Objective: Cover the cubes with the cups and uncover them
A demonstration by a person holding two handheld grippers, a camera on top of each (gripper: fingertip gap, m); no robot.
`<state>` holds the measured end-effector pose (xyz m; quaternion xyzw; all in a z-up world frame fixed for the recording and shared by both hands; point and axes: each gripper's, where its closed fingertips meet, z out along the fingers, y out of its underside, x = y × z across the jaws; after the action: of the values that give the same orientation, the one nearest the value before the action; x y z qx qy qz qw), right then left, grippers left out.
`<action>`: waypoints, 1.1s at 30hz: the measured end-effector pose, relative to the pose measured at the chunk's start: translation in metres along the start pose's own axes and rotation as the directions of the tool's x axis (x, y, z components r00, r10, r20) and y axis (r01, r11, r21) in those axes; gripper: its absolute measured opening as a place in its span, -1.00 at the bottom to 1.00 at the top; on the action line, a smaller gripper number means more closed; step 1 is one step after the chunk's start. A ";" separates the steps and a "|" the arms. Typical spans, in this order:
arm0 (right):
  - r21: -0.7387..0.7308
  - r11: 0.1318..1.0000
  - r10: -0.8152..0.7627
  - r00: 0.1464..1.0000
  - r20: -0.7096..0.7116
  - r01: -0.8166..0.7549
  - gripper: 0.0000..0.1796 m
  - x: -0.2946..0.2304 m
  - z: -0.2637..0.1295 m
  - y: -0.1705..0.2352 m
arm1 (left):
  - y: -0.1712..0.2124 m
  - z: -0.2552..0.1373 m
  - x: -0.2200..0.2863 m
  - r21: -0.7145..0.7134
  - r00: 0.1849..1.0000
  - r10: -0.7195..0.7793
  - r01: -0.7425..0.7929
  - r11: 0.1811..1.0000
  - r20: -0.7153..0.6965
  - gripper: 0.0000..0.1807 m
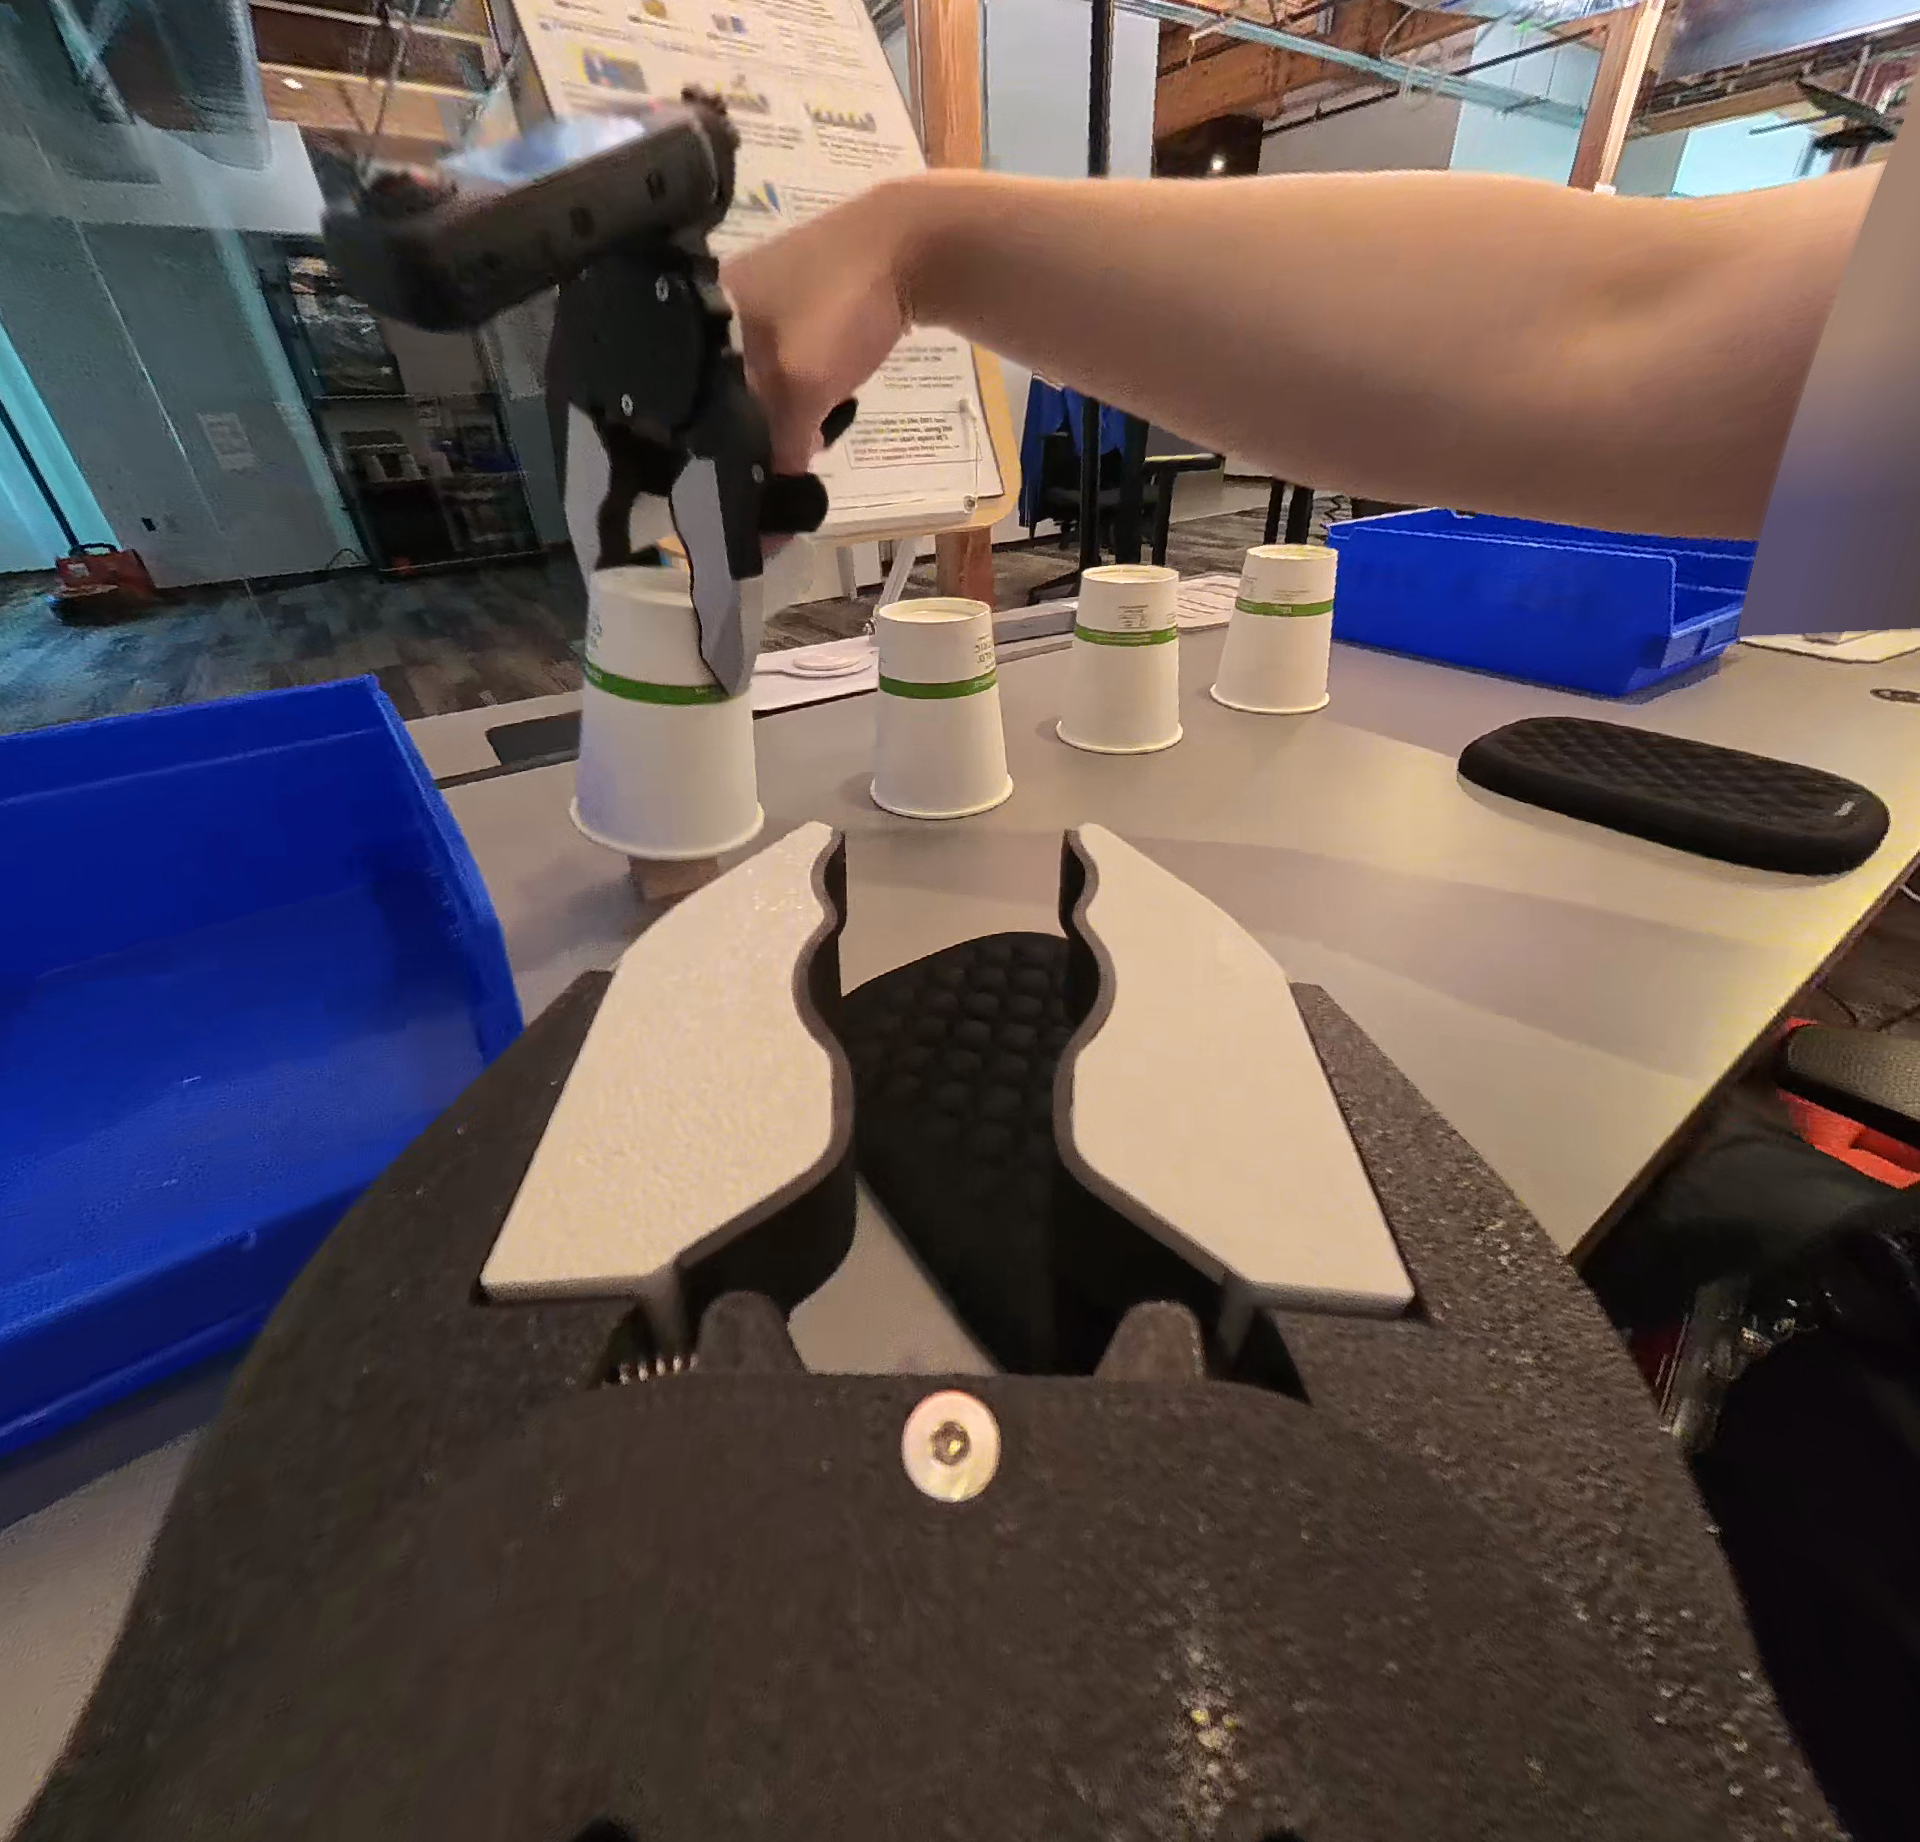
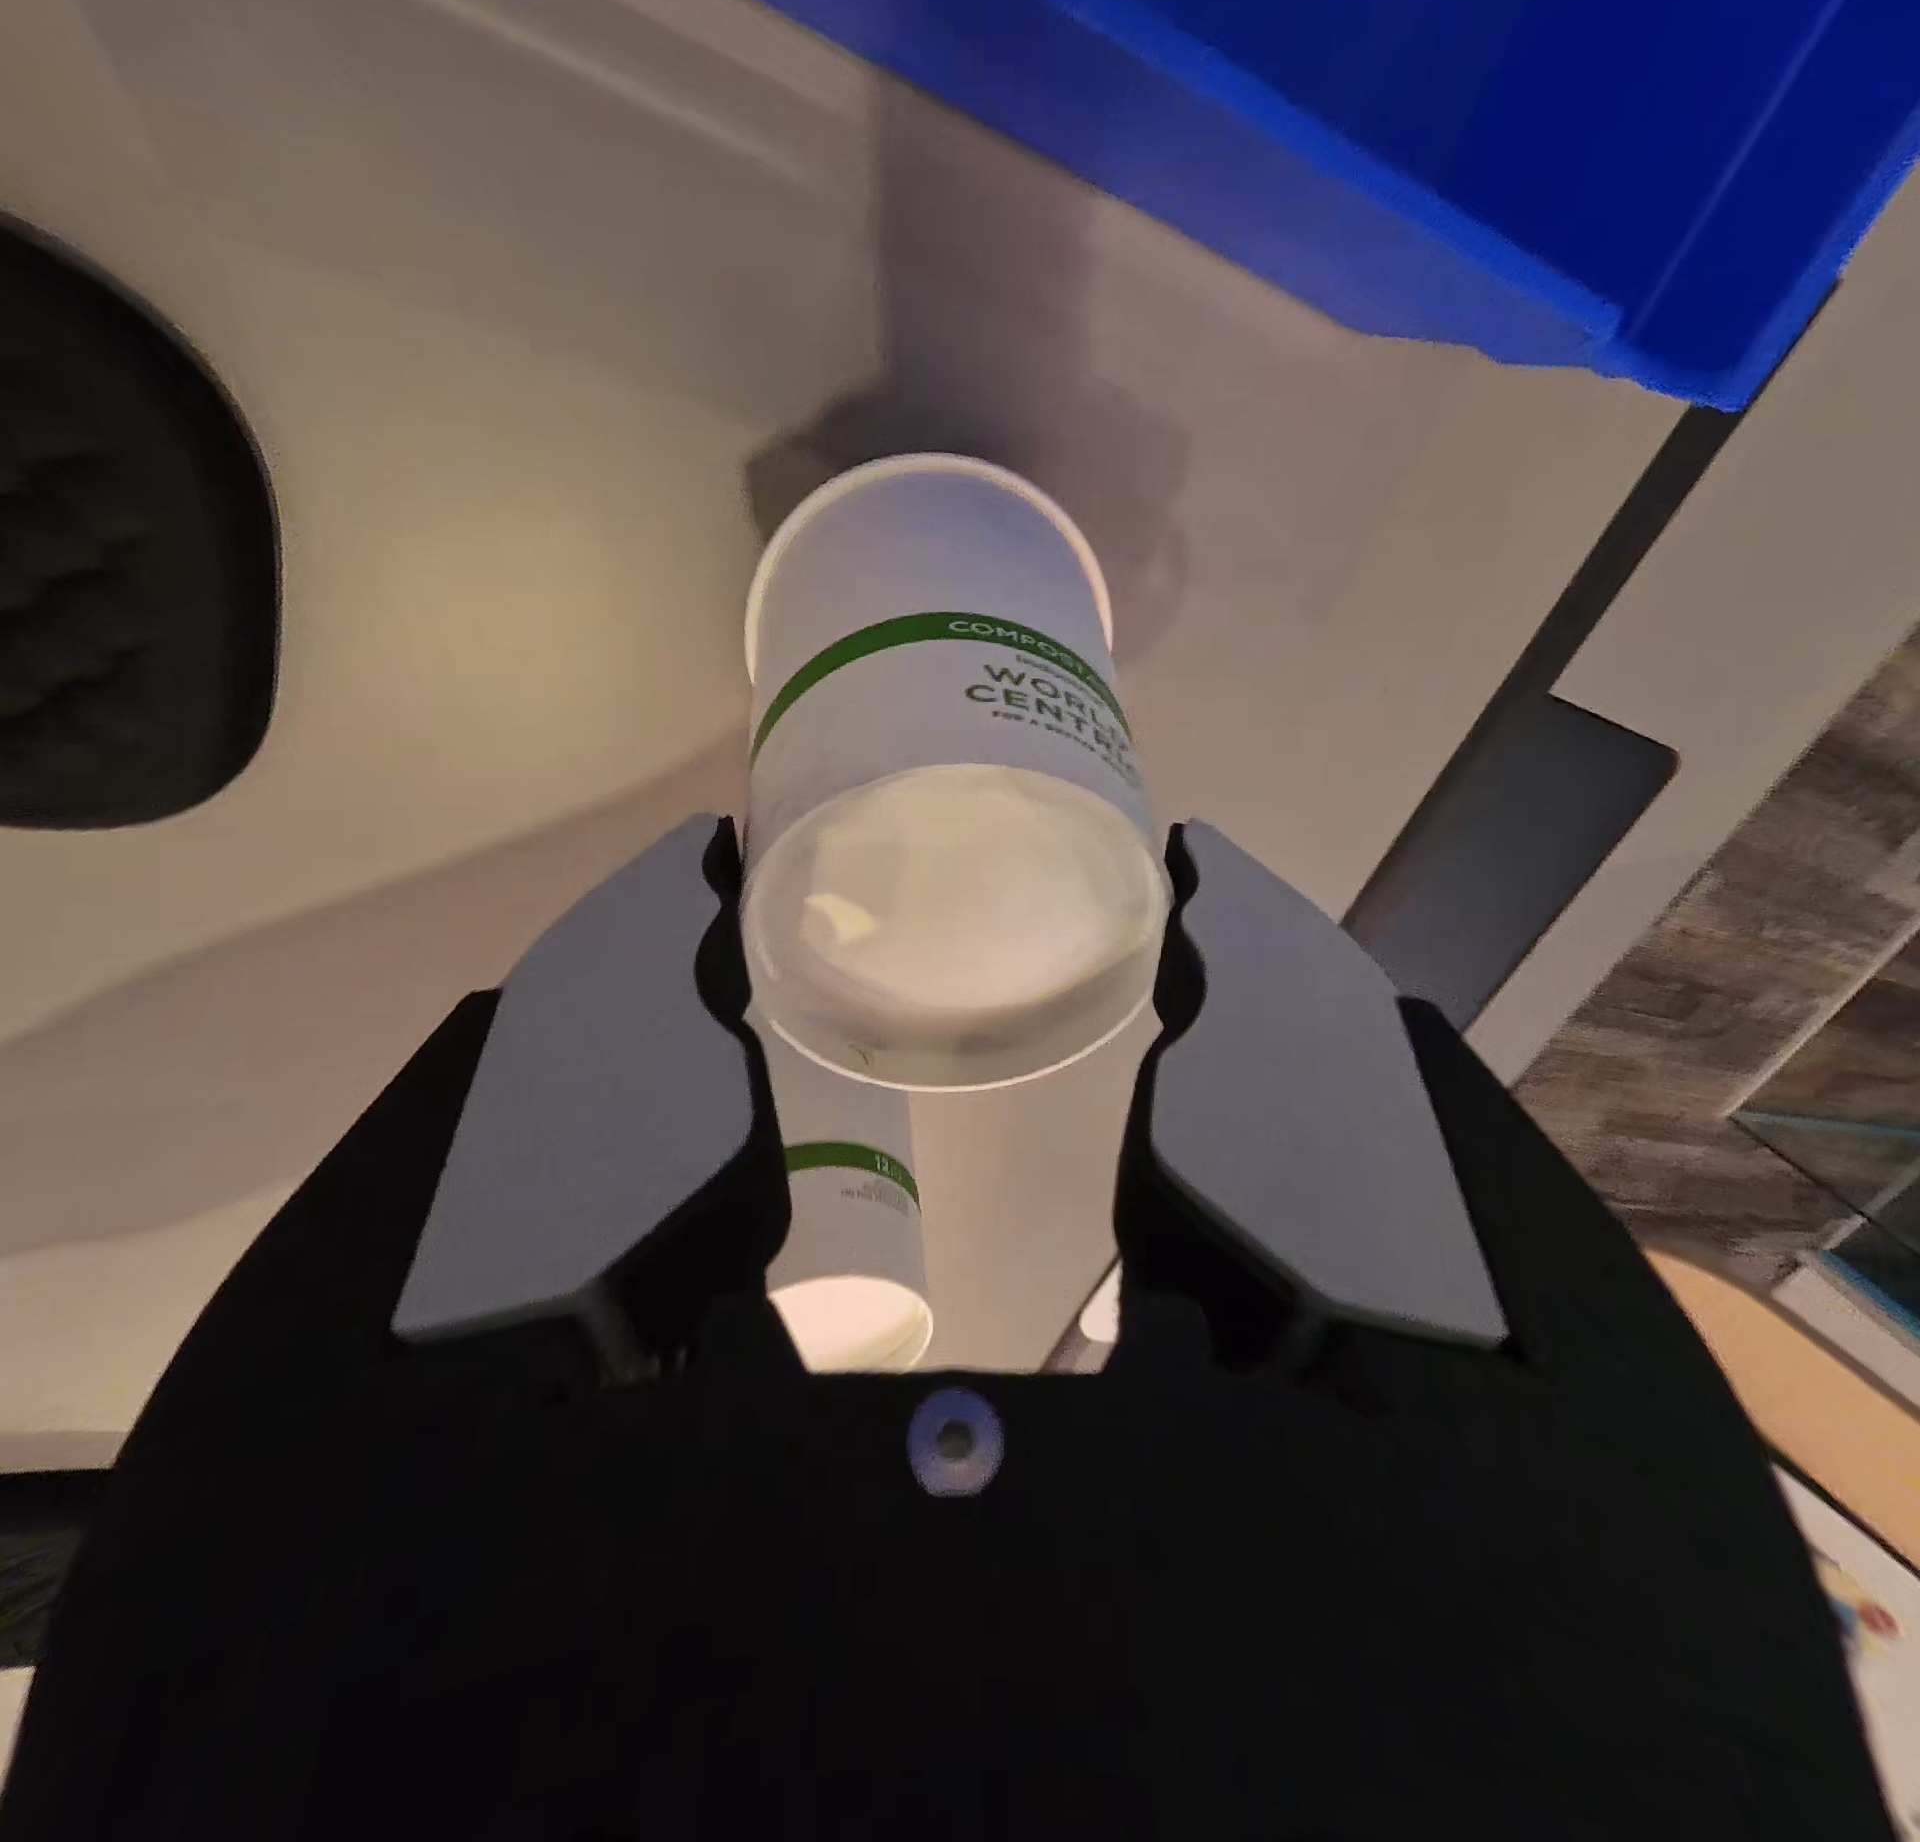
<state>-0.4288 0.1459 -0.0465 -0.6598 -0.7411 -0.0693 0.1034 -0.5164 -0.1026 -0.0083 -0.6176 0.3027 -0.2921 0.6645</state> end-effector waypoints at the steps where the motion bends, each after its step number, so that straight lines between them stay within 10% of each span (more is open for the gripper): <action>1: 0.007 1.000 0.011 1.000 0.017 -0.011 -0.15 0.001 0.005 -0.003 | 0.000 -0.003 -0.002 0.005 1.000 -0.003 0.003 1.000 0.004 -0.58; 27: -0.045 0.995 0.095 0.987 0.128 -0.090 -0.07 0.006 0.036 -0.017 | 0.009 -0.020 -0.005 0.022 0.999 -0.027 0.028 0.999 -0.029 -0.60; 33: 0.113 0.991 0.073 0.997 -0.038 -0.068 -0.05 0.022 -0.019 -0.019 | 0.008 -0.023 -0.007 0.033 0.999 -0.031 0.032 0.999 -0.032 -0.60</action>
<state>-0.4485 0.1604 -0.0223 -0.6772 -0.7176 -0.0378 0.1582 -0.5385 -0.1118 -0.0173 -0.6065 0.2984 -0.3170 0.6652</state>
